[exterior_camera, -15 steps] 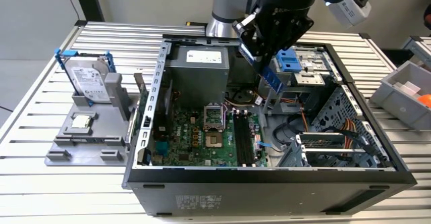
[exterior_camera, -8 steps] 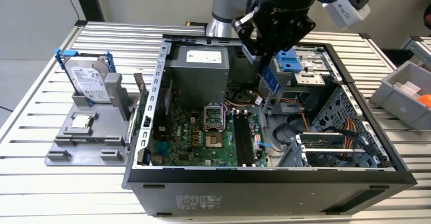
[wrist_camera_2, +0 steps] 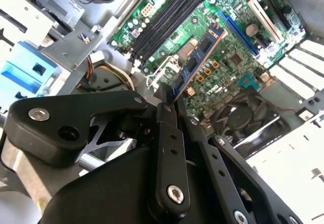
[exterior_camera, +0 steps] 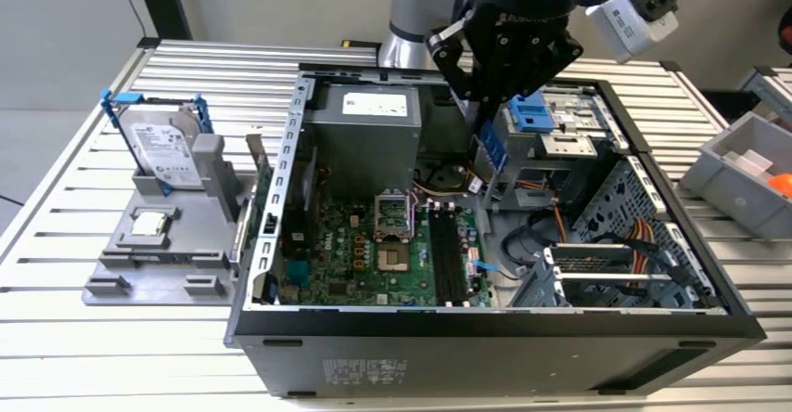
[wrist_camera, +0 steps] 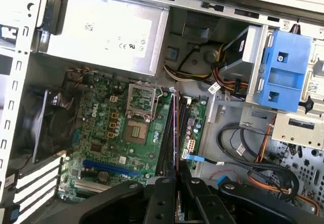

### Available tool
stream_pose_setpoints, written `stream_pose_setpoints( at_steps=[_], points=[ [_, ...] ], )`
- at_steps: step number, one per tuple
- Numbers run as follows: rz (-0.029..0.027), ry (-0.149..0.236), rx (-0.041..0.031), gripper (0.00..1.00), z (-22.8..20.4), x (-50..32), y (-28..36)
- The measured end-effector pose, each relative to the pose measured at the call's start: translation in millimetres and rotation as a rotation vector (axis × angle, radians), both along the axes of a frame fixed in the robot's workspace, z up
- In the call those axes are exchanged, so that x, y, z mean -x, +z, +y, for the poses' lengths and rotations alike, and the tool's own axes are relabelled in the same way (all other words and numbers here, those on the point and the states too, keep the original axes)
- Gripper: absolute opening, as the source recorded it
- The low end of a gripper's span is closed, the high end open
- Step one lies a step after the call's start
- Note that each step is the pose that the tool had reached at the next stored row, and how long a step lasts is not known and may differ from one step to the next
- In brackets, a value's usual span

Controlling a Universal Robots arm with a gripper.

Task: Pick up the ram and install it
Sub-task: 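Insert the ram into the slot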

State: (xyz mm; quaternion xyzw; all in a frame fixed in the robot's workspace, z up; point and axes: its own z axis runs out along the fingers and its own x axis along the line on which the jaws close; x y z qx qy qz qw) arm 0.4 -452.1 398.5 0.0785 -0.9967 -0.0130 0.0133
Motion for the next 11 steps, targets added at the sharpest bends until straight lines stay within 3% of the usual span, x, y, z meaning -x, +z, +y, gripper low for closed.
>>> stream_pose_setpoints(
  at_steps=[5, 11],
  points=[
    [0.0000, -0.006, 0.0001, 0.00, 0.4, -0.1, 0.0],
    [-0.0001, -0.093, 0.0000, 0.00, 0.5, 0.0, -4.4]
  ],
)
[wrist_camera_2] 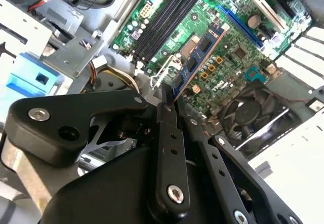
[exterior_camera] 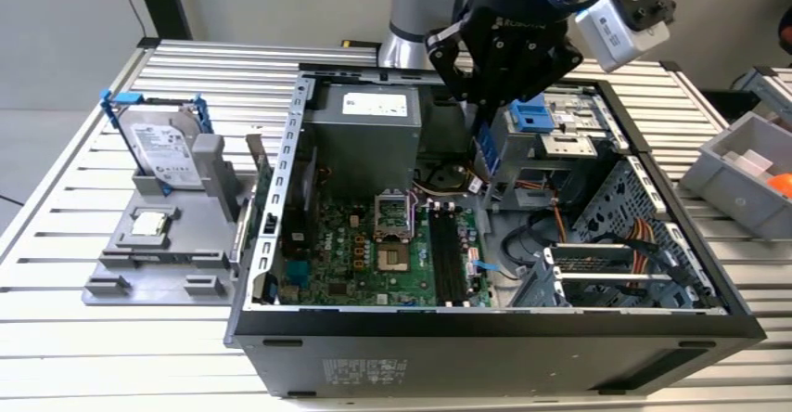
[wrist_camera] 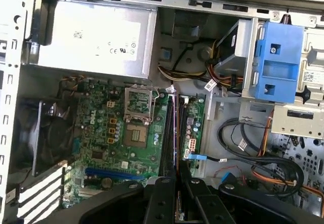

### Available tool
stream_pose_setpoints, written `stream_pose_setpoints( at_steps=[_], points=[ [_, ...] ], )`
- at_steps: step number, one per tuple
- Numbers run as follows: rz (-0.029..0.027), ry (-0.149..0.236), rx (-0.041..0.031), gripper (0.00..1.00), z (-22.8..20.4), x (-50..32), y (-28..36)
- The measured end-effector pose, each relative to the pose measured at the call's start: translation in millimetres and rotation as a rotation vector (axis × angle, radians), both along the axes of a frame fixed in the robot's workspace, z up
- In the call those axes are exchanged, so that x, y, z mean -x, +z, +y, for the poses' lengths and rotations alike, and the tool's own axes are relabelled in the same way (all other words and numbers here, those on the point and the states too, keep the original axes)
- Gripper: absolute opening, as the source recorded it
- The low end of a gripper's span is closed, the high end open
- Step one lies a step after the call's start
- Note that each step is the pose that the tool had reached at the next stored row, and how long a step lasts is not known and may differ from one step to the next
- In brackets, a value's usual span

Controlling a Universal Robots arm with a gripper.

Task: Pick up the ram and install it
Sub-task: 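Insert the ram into the slot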

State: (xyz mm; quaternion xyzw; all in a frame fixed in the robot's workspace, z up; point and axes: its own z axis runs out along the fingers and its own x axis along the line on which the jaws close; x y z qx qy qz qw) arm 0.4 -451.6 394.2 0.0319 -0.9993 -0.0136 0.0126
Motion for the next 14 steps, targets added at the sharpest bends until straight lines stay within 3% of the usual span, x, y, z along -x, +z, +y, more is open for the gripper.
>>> stream_pose_setpoints(
  at_steps=[2, 4, 9, 14],
  points=[
    [-0.0004, -0.024, -0.0006, 0.00, 0.0, 0.0, -1.9],
    [-0.0022, -0.034, -0.0092, 0.00, 0.0, -0.7, -2.6],
    [-0.0212, -0.062, -0.0147, 0.00, 0.0, -1.2, -4.6],
    [-0.0260, -0.108, -0.0172, 0.00, 0.0, -1.4, -8.4]
  ],
)
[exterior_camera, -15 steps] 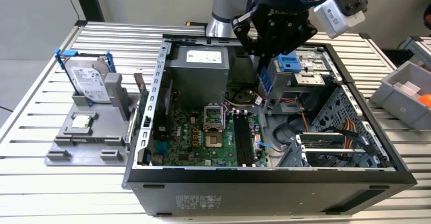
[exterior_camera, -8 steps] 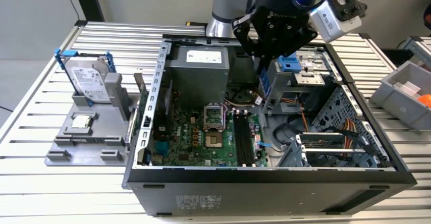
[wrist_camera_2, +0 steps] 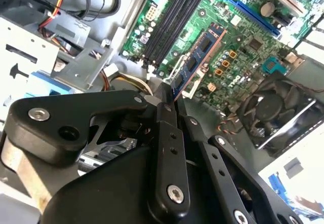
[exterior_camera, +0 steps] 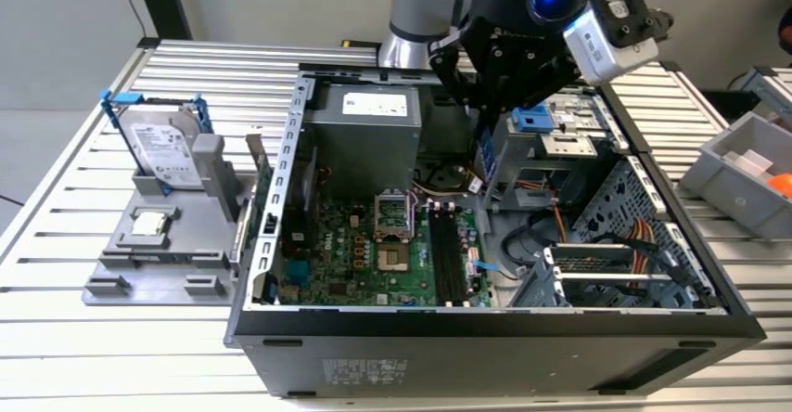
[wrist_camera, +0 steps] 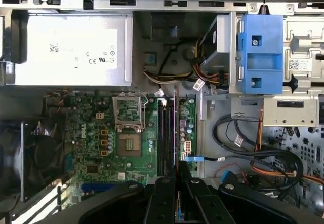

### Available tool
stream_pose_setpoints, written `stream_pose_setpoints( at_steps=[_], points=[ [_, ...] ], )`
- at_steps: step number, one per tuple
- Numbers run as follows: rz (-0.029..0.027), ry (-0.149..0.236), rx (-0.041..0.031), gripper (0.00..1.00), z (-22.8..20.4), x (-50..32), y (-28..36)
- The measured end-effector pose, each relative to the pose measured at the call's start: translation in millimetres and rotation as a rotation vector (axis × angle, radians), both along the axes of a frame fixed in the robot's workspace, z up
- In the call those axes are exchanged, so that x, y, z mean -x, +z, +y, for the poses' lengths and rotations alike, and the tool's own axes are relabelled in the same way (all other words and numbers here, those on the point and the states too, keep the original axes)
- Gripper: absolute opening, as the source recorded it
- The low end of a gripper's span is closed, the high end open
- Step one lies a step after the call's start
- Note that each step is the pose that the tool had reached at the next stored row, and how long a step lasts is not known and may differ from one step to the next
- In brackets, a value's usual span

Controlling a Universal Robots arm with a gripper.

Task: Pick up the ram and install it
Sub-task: 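Insert the ram into the slot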

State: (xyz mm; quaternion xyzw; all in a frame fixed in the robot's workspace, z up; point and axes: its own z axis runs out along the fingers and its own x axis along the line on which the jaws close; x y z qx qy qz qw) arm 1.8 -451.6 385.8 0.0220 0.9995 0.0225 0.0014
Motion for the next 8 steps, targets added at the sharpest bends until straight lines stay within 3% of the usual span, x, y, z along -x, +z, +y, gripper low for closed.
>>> stream_pose_setpoints(
  at_steps=[4, 8],
  points=[
    [-0.0002, -0.040, -0.0023, 0.00, 0.0, -0.3, -4.0],
    [-0.0013, -0.046, -0.0029, 0.00, 0.0, -2.6, -9.1]
  ],
)
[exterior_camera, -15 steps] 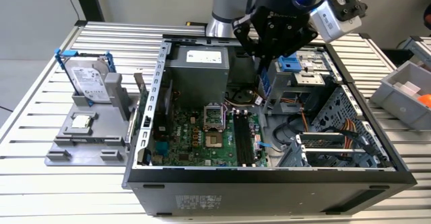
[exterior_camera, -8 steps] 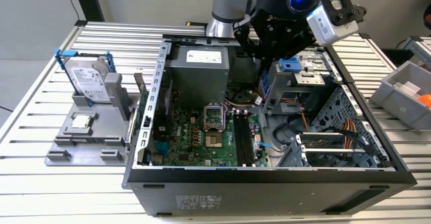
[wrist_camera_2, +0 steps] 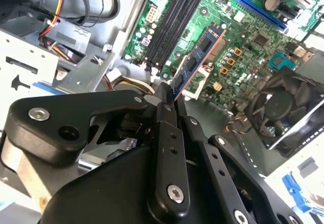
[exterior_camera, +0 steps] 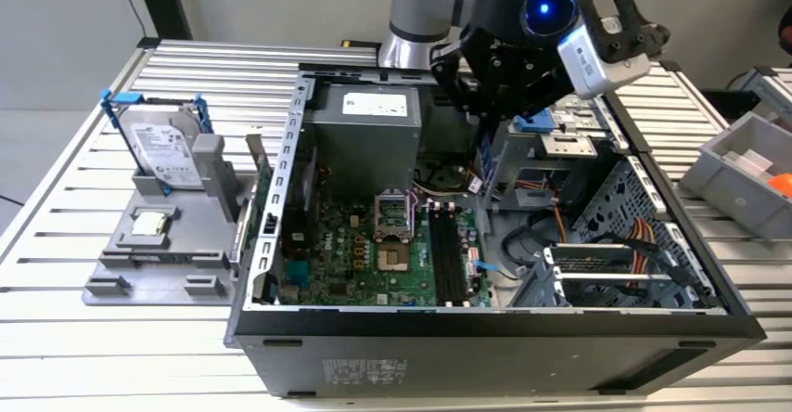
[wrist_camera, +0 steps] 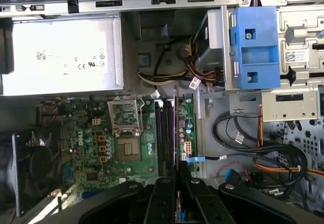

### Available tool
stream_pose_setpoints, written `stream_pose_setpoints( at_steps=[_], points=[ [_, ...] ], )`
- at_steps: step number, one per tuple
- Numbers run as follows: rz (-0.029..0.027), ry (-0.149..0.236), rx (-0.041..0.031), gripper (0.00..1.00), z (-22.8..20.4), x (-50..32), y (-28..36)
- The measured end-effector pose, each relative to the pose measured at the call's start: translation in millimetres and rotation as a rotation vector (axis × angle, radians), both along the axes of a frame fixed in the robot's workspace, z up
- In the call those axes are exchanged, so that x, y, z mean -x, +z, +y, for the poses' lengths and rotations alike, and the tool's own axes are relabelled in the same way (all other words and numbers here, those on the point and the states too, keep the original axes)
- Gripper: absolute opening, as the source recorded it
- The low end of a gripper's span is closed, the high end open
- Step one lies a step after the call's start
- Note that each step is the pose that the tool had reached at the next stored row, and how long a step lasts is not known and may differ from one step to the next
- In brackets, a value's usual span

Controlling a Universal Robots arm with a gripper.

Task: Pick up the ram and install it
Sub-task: 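Insert the ram into the slot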

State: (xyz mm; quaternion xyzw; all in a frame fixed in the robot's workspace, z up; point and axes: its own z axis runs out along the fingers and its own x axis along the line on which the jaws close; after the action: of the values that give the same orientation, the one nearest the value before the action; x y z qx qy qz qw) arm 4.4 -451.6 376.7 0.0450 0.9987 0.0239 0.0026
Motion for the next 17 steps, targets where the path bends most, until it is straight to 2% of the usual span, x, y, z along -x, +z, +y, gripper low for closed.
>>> stream_pose_setpoints(
  at_steps=[7, 13, 17],
  points=[
    [-0.0060, -0.002, -0.0001, 0.00, 0.0, -6.0, -7.9],
    [-0.0067, -0.002, -0.0002, 0.00, 0.0, -15.0, -13.3],
    [-0.0135, -0.002, -0.0002, 0.00, -0.3, -15.2, -17.4]
  ],
)
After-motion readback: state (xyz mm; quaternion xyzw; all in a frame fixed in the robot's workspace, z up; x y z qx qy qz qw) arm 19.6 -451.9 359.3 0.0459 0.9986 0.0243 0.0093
